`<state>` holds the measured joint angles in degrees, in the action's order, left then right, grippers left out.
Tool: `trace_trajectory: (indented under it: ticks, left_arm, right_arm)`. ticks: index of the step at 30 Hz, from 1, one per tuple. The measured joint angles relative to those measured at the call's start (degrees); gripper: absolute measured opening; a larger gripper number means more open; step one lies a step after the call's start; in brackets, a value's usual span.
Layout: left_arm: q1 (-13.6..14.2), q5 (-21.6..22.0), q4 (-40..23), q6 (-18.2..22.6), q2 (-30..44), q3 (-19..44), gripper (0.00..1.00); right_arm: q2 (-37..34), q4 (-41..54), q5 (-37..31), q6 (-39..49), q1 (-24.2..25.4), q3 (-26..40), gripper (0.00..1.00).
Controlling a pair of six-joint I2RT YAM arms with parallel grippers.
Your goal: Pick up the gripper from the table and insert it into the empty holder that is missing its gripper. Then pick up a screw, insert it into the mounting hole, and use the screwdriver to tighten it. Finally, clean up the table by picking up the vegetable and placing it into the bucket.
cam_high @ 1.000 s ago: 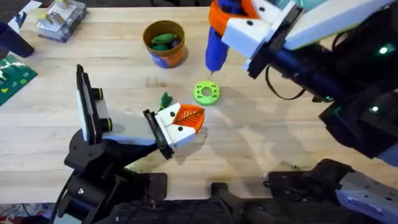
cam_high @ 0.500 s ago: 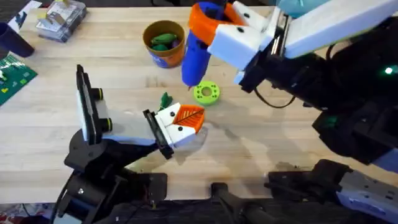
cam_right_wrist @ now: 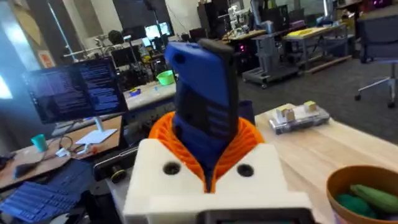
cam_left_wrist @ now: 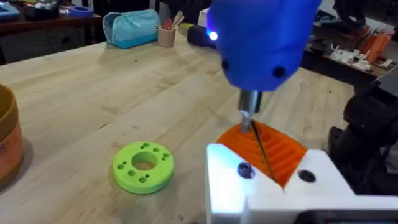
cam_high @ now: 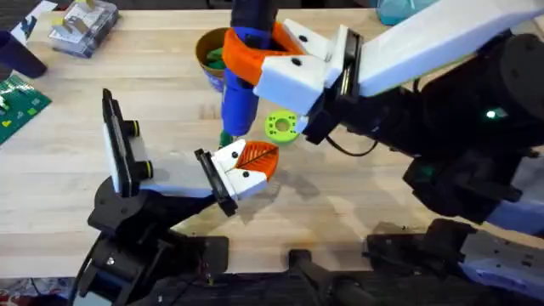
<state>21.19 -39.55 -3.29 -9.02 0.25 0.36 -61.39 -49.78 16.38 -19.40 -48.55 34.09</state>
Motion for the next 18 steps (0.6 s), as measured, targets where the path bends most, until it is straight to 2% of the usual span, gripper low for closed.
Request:
trace_trajectory:
  ticks: [18]
  left_arm:
    - [0.00, 0.35, 0.02, 0.00, 0.00, 0.00, 0.016]
  right_arm:
    - [-2.50, 0.33, 0.00, -4.15, -0.84, 0.00, 0.024]
